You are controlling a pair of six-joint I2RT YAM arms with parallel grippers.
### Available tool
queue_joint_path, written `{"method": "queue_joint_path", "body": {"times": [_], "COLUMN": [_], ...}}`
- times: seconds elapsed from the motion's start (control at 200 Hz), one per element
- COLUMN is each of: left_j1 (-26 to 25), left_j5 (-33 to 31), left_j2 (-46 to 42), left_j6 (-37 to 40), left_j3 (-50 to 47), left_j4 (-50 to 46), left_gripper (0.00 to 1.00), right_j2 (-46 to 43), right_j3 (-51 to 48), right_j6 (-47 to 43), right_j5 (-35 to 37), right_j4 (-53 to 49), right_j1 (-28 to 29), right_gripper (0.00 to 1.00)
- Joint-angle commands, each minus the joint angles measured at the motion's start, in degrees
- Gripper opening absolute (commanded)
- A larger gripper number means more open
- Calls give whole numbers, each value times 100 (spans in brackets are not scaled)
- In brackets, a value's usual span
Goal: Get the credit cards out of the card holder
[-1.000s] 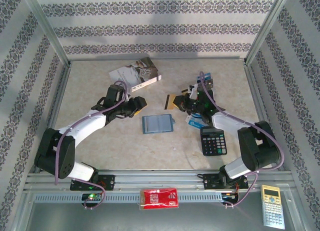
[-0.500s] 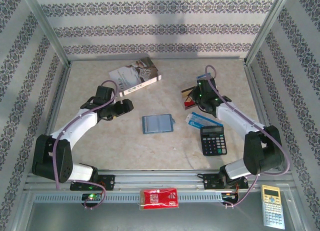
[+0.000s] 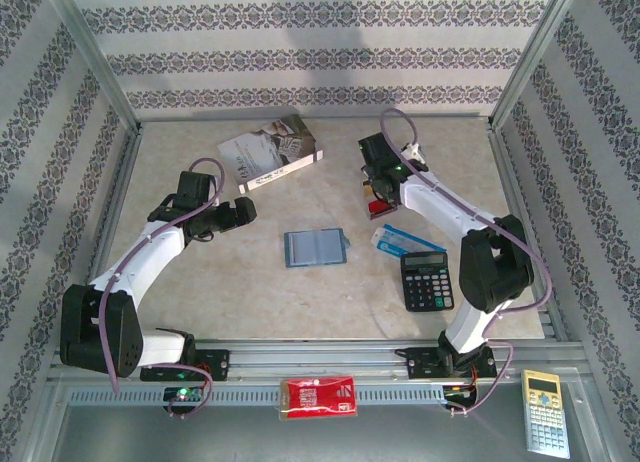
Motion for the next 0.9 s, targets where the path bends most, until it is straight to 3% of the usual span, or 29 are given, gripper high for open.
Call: {"method": "queue_joint_path", "body": {"times": [0.0,0.335,0.894], "left_j1": [112,164,202], "left_j5": [-16,113,192], "left_j2": [-113,-78,-209], "left_j6": [198,152,55], "left_j3": [-78,-80,-25], "left_j4": [-197,-180,-255], "left_gripper": [100,100,100], "right_j2": [214,761,979], "right_j3": [377,943,963], "right_j6": [737,1641,1923], "right_j5": [620,538,299], "right_j4": [-659,-1265,-1184], "right_j1": [80,97,38], "right_gripper": [0,0,1]}}
